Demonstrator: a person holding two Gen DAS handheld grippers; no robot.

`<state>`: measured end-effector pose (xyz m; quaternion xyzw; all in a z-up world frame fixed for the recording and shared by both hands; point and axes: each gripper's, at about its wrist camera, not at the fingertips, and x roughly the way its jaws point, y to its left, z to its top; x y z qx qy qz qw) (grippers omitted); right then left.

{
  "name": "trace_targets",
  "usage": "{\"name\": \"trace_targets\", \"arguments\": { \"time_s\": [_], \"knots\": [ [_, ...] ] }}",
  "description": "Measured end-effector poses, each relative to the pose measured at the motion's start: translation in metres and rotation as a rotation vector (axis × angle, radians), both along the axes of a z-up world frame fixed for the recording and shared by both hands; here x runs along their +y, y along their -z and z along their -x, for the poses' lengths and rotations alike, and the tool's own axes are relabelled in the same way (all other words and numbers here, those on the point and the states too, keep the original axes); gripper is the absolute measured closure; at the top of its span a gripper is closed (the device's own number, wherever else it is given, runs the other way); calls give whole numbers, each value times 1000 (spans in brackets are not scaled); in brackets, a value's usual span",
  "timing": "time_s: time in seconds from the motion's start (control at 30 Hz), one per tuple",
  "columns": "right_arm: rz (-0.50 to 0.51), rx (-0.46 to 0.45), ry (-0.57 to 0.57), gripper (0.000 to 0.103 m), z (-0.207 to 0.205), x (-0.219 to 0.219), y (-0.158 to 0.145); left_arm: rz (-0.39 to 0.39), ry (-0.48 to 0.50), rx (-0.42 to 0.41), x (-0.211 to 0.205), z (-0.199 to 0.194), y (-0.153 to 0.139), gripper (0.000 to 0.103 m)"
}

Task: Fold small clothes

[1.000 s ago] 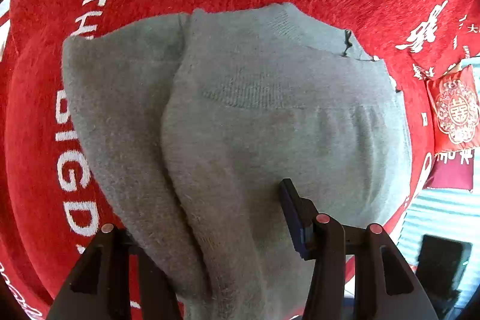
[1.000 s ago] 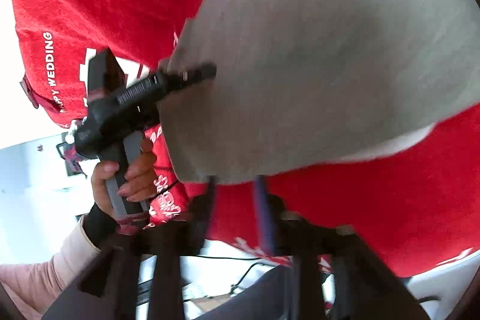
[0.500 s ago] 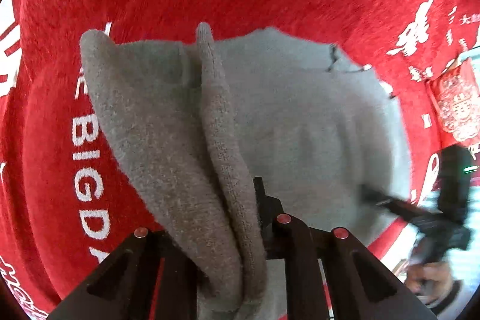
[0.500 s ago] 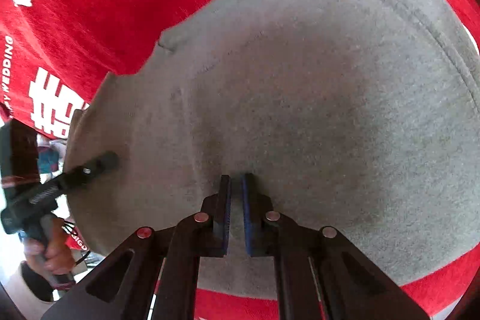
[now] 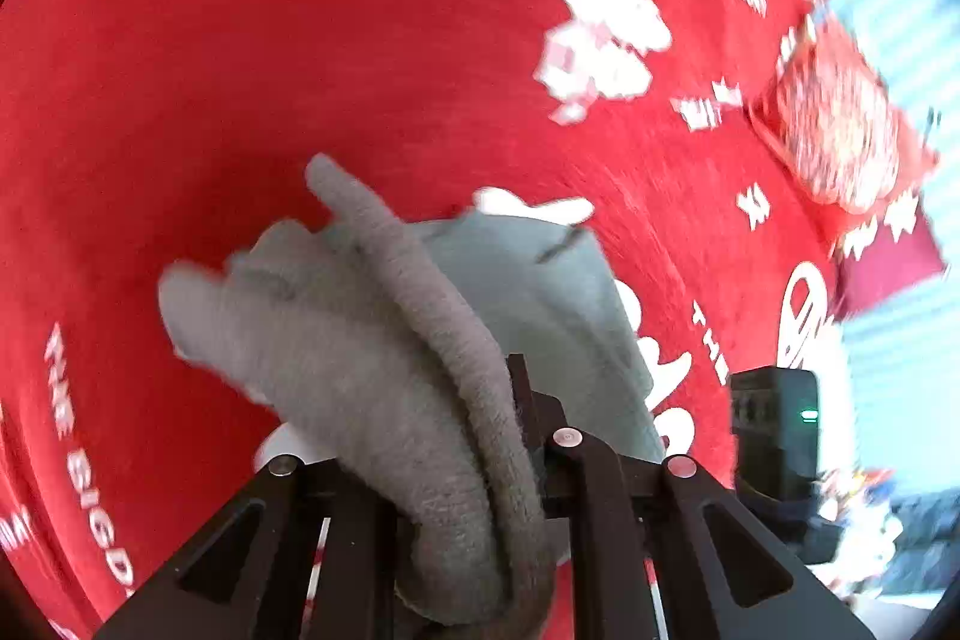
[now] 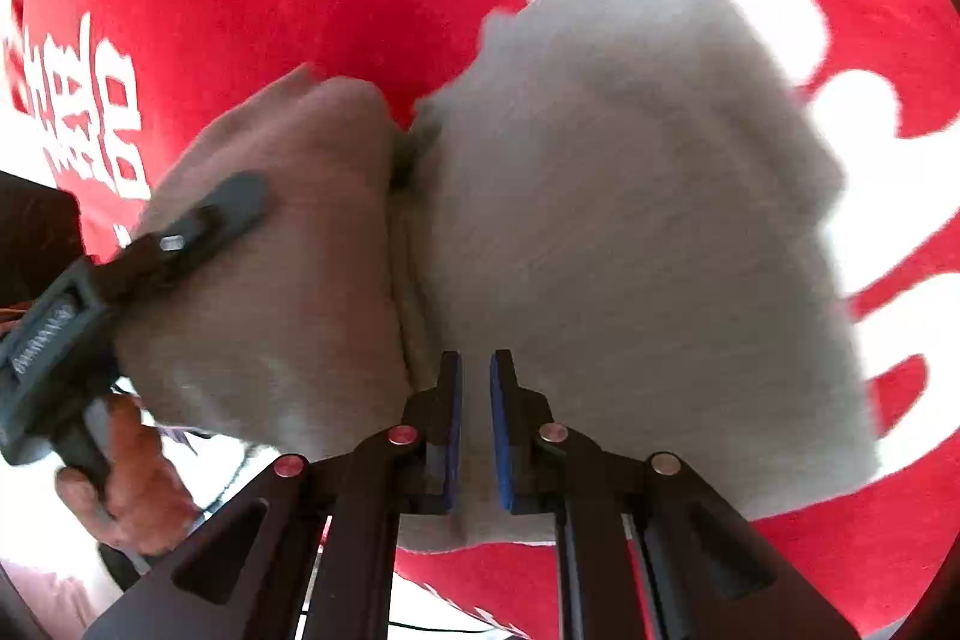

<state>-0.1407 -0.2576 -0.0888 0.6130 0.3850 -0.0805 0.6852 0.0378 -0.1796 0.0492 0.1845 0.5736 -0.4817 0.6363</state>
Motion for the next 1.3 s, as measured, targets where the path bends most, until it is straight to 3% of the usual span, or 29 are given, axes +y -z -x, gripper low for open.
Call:
{"name": "trace_targets", "arguments": {
  "time_s": [0.1, 0.23, 0.43, 0.5, 0.57, 0.63, 0.7, 0.77, 0.97, 1.07, 1.17, 1.2, 1.23, 1.3],
  "knots": [
    [-63, -2, 65, 90, 18, -14, 18, -71, 113, -74, -53, 43, 27, 87],
    [-145, -24, 138, 90, 40, -20, 34, -198, 154, -135, -92, 74, 59, 87],
    [-197, -66, 199, 90, 54, -18, 43, -258, 159, -189, -98, 84, 50, 86],
    [-197, -65, 203, 90, 46, -12, 42, -253, 171, -189, -96, 83, 44, 64],
    [-196, -69, 204, 85, 56, -15, 40, -186, 180, -212, -95, 88, 31, 26],
    [-188, -66, 209, 81, 60, -20, 37, -119, 202, -255, -95, 97, 12, 17],
    [-194, -79, 235, 73, 66, -26, 33, -84, 213, -276, -95, 101, -1, 18],
    [-238, -129, 279, 52, 76, -33, 32, -75, 193, -275, -92, 96, -8, 18],
    [-386, -264, 345, 31, 86, -49, 40, -150, 24, -249, -49, 44, 1, 18],
    [-401, -266, 296, 30, 82, -59, 32, -222, -63, -232, -19, 23, 21, 18],
    [-317, -137, 151, 34, 42, -64, 22, -291, -97, -237, 4, 14, 43, 18],
    [-275, -84, 100, 45, 28, -64, 19, -314, -97, -240, 10, 15, 50, 18],
    [-224, -33, 48, 80, 19, -61, 14, -334, -98, -237, 15, 16, 57, 18],
    [-91, 39, -21, 81, 6, -55, -2, -346, -105, -223, 21, 18, 65, 18]
  ]
}}
